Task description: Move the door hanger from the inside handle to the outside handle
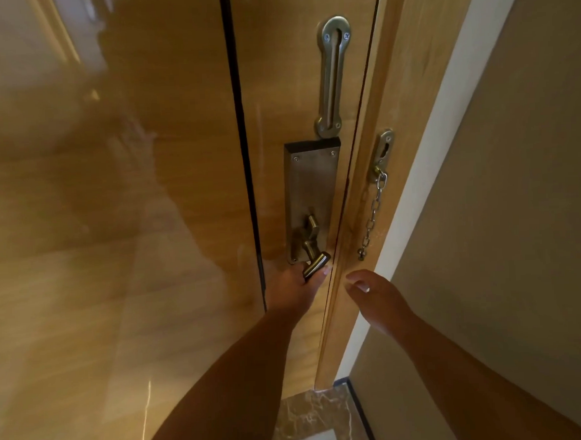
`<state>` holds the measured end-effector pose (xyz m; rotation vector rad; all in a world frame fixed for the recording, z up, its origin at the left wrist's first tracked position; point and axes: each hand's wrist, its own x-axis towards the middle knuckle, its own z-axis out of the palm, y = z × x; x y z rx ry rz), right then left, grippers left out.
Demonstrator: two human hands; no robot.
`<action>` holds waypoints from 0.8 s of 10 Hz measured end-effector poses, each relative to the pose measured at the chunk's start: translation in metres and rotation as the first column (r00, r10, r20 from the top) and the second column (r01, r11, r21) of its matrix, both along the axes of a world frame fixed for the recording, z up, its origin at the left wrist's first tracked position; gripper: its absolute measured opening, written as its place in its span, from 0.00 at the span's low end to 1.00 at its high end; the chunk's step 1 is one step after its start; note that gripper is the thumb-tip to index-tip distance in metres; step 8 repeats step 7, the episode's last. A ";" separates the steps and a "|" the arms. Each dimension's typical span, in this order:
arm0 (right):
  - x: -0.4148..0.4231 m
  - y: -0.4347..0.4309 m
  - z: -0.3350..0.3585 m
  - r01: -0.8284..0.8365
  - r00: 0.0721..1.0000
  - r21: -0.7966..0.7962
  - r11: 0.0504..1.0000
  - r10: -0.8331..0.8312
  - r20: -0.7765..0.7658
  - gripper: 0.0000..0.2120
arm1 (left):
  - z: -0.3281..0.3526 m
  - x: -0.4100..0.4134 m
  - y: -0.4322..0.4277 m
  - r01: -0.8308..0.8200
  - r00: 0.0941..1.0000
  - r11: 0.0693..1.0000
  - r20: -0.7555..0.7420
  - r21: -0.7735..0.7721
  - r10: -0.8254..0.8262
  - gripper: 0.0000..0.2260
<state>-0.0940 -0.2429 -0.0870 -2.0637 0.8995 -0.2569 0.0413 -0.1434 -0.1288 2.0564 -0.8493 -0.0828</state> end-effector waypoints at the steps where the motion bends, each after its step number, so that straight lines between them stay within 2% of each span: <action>1: 0.008 -0.007 -0.006 -0.019 1.000 0.068 0.998 0.020 -0.017 0.13 | -0.004 0.003 -0.003 -0.040 0.999 0.999 0.027 0.013 0.039 0.18; 3: 0.009 -0.005 -0.010 -0.053 0.998 0.106 0.993 0.057 -0.035 0.14 | -0.004 0.008 -0.004 -0.041 0.996 0.999 0.074 0.022 0.039 0.19; 4: -0.003 0.000 -0.009 -0.042 0.998 0.073 0.996 0.045 -0.038 0.13 | -0.001 0.007 -0.003 -0.039 0.996 0.999 0.083 0.022 0.037 0.19; 5: -0.021 0.011 -0.005 -0.029 0.998 0.061 0.998 0.032 -0.054 0.14 | 0.010 0.007 0.003 0.012 0.996 0.993 0.083 0.119 -0.021 0.20; 6: -0.038 0.023 0.000 -0.051 0.996 0.036 0.998 0.053 -0.065 0.16 | 0.031 0.018 0.015 0.007 0.960 0.943 0.260 0.334 -0.099 0.27; 7: -0.046 0.035 0.017 -0.020 0.999 0.059 0.998 0.022 -0.035 0.21 | 0.072 0.018 0.022 -0.001 0.904 0.900 0.384 0.435 -0.185 0.29; 8: -0.046 0.035 0.017 -0.020 0.999 0.059 0.998 0.022 -0.035 0.21 | 0.072 0.018 0.022 -0.001 0.904 0.900 0.384 0.435 -0.185 0.29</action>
